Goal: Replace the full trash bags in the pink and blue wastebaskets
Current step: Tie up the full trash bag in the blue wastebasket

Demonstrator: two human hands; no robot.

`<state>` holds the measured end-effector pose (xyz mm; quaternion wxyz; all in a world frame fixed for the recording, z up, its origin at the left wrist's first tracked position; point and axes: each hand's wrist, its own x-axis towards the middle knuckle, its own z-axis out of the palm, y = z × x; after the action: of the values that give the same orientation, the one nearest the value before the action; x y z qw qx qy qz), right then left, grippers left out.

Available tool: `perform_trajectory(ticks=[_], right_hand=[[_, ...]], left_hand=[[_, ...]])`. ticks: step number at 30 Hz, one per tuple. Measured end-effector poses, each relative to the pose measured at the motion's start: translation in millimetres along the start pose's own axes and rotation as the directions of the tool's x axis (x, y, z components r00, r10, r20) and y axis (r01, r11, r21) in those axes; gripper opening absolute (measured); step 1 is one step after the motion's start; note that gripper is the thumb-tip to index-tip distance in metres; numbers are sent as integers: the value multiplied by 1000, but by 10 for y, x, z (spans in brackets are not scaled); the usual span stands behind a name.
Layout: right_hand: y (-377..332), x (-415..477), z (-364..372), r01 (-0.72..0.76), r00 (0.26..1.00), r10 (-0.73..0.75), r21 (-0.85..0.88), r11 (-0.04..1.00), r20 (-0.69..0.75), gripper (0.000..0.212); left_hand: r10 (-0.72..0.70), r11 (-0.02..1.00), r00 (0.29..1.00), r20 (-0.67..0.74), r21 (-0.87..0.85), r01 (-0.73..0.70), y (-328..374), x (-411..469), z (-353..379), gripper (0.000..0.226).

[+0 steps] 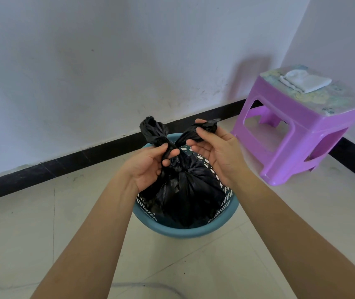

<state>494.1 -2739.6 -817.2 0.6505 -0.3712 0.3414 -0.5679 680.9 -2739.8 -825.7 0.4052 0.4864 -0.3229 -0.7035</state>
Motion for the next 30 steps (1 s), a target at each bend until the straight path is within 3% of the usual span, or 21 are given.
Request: perform_trajectory(ticks=[4,8,11,16,21,24,27,30], right_hand=[[-30,18,26,0,999,1,14,1000,-35,17],[39,-12,82,-35,999,35,-1,999,11,15],[13,6,86,-30,1000,30,7,1000,10,15],[38,14,29,-52,999,51,35,998,6,16],[28,21,-14,-106,994,102,102,989,51,17],[44,7,-26,-127,990,121,109,986,68,18],[47,0,-47,-123,990,115,97,988,83,16],[16,0,-92,-101,991,96,58,993,92,17]], left_hand=[[38,999,998,46,-28,-36,-4,-2,35,20],[0,999,989,-145,44,7,-10,37,89,42],[12,1000,980,-200,6,-11,-30,58,101,27],[-32,999,990,-137,38,37,-31,51,103,19],[-49,999,997,-57,5,49,-16,39,35,18],[-31,999,999,44,43,29,-15,28,15,33],[4,988,1000,9,154,-5,-62,28,70,27],[-16,995,997,-69,98,22,-80,56,62,15]])
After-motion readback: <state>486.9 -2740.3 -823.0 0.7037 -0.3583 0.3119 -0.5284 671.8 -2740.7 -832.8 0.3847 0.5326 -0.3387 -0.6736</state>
